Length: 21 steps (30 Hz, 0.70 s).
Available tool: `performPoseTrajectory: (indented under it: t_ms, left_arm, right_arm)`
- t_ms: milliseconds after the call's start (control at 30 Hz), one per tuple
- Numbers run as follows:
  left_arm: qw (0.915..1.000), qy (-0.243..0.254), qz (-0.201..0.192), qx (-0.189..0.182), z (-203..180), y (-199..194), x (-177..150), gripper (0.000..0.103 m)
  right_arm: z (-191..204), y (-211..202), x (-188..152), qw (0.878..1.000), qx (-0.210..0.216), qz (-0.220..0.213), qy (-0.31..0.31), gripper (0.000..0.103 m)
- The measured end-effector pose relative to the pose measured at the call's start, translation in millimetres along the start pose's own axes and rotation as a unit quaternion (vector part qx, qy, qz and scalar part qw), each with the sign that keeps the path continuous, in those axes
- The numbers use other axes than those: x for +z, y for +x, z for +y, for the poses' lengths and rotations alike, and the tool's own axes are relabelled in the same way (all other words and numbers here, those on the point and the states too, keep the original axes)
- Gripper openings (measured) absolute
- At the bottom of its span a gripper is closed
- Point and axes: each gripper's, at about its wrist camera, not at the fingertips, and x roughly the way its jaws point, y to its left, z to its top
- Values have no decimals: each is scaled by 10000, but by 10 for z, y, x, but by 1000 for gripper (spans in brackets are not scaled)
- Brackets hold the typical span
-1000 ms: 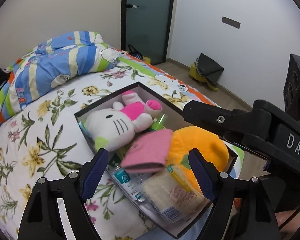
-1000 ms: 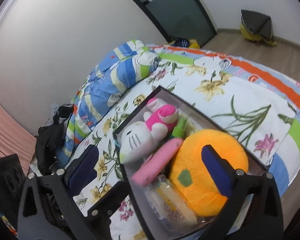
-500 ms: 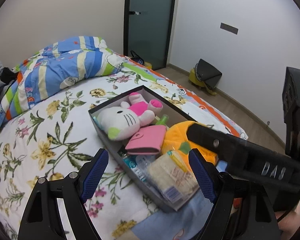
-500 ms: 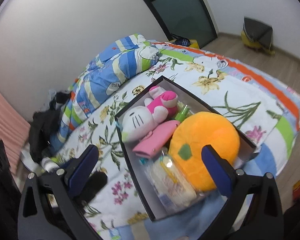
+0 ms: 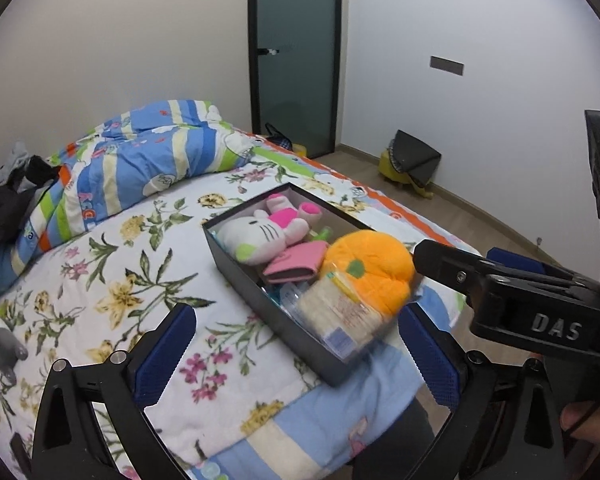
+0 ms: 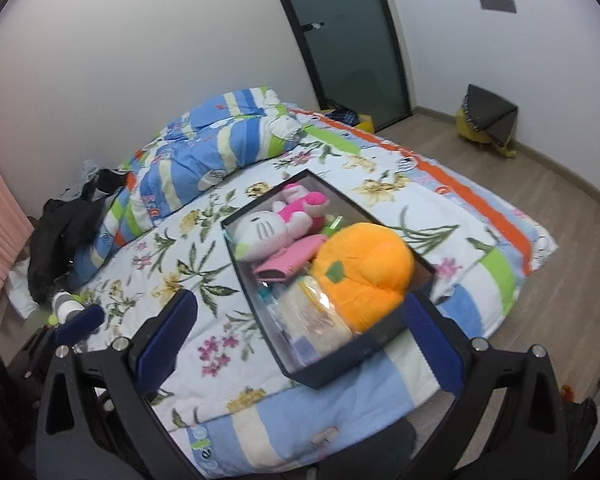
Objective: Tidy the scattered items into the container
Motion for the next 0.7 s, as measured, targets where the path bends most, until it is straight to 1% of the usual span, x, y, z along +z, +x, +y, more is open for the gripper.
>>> performPoseTrajectory:
  t_ms: [100,200,267,433,533,700]
  left_arm:
    - [10000,69,-3,23,-77,-118,-121,102]
    - [10000,70,45,43,-147,-213,-260,102]
    - [10000,16,86,45,-184,-261,-349,102]
    - [9998,-52,131,144,-249,-363,-494,102]
    - [9996,-92,109,229,-269,-430,-522,102]
    - [9995,-111,100,277,-319,-472,-534,102]
  right_arm:
    - [-72,-114,-142,9999,-102,35,85,103]
    - [-150,-179,-238,9996,-35,129,231,103]
    - [-164,-237,-272,9996,1,90,261,103]
    - [-103,-358,-257,10000,24,-59,67,103]
    - [-63,-409,-252,9999,-8,-139,-36,103]
    - [-40,-464,-238,9998,81,-189,-53,103]
